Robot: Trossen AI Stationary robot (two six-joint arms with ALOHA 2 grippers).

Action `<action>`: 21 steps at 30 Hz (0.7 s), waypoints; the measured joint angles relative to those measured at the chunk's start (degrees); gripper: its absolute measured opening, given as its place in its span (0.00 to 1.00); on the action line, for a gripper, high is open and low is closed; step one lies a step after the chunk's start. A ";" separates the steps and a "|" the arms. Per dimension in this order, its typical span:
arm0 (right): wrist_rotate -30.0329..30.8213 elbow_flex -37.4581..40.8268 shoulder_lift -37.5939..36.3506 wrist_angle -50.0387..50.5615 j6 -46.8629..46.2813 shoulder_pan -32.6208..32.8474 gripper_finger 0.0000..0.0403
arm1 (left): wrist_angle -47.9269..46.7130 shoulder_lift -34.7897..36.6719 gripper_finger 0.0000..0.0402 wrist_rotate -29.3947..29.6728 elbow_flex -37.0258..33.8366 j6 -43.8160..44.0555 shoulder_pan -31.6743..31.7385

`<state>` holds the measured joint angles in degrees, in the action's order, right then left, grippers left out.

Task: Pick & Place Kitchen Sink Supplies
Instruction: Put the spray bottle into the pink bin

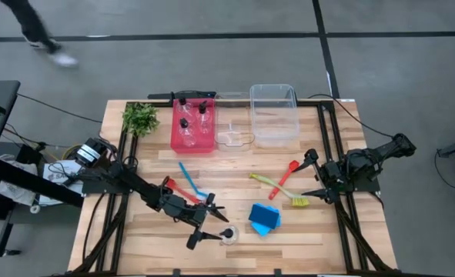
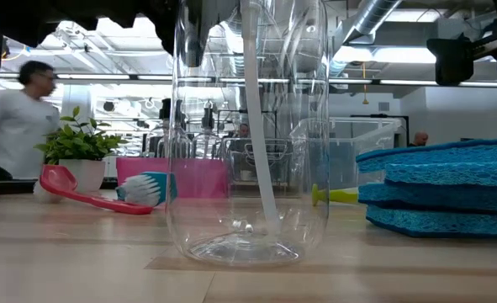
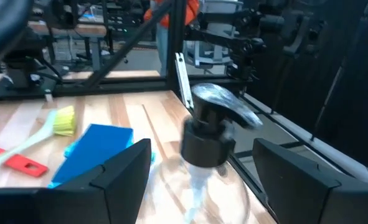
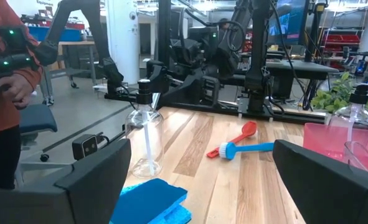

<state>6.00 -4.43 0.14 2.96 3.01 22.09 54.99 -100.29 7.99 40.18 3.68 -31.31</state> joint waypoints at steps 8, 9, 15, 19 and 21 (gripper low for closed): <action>0.00 0.00 0.00 0.00 0.00 -0.01 0.96 | 0.59 -0.20 0.70 0.08 1.02 -2.23 0.35; 0.00 0.00 0.01 0.00 -0.01 0.00 0.96 | 0.69 -0.60 0.70 0.06 1.42 -2.52 0.35; 0.00 0.00 0.10 -0.02 -0.01 -0.02 0.96 | 1.34 -3.93 0.70 -4.83 3.24 -0.48 1.79; 0.00 0.00 0.13 -0.02 0.00 -0.02 0.96 | 2.75 -4.63 0.70 -5.16 4.13 -0.37 2.21; 0.00 0.00 0.15 0.02 -0.01 0.00 0.96 | 2.90 -4.61 0.70 -5.27 4.44 -0.82 2.15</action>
<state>6.00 -4.43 0.30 2.98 3.00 22.09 57.89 -104.90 2.72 44.63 2.87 -29.16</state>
